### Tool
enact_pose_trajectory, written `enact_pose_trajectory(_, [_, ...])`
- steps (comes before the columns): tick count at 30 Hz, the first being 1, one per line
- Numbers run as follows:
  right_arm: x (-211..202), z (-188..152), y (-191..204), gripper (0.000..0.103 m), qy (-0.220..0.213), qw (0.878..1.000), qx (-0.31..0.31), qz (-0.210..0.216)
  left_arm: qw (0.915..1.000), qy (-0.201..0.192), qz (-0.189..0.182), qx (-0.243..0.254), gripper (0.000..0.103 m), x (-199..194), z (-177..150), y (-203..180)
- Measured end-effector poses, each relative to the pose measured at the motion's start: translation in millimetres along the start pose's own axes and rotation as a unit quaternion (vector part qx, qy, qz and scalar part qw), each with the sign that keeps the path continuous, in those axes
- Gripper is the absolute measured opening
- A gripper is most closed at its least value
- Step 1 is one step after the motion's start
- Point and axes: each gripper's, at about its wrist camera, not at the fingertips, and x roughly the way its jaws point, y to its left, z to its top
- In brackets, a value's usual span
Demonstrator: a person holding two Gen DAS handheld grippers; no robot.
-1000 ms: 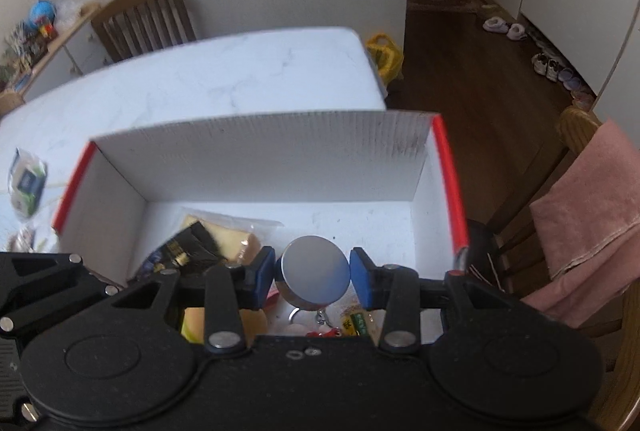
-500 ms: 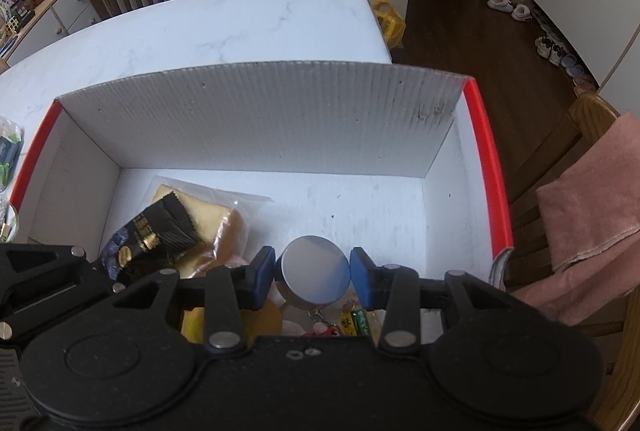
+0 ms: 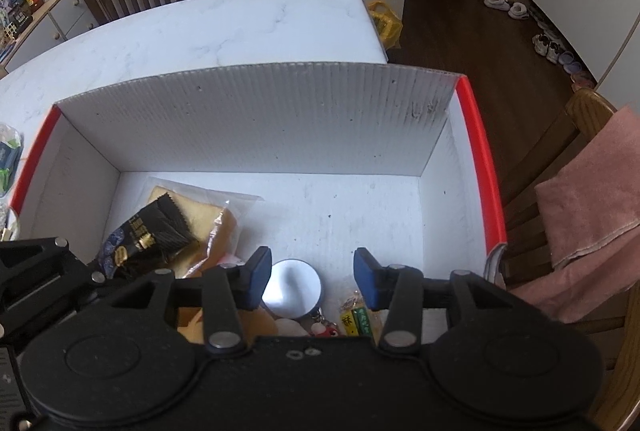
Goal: Organize objects
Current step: 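Lower both items into the box and open both tools to release, then withdraw both tools from the box back over the table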
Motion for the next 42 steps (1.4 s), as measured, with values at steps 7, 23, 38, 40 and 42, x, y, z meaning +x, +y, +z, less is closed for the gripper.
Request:
enact_pose_trajectory(7, [-19.6, -0.6, 6.3, 0.052, -0.02, 1.0, -0.004, 0.009, 0.9995, -0.03, -0.004, -0.003, 0.062, -27.2, -7.6, 3.3])
enact_pose_trajectory(23, [-86.5, -18.3, 26.5, 0.056, -0.069, 0.996, -0.008, 0.053, 0.9929, -0.117, -0.016, -0.016, 0.062, -108.9, -29.8, 20.5])
enact_pose_trajectory(38, [-119.9, -42.9, 93.1, 0.074, -0.098, 0.99, 0.002, 0.099, 0.9866, -0.158, 0.007, -0.042, 0.08, -175.8, -83.3, 74.5])
enact_pose_trajectory(40, [-121.5, -45.4, 104.3, 0.077, -0.1, 0.99, 0.002, 0.101, 0.9856, -0.162, 0.011, -0.049, 0.082, -184.1, -92.1, 85.4])
enact_pose_trajectory(42, [-123.0, -47.5, 116.7, 0.079, -0.102, 0.989, 0.001, 0.105, 0.9848, -0.164, 0.018, -0.055, 0.083, -191.7, -101.8, 96.1])
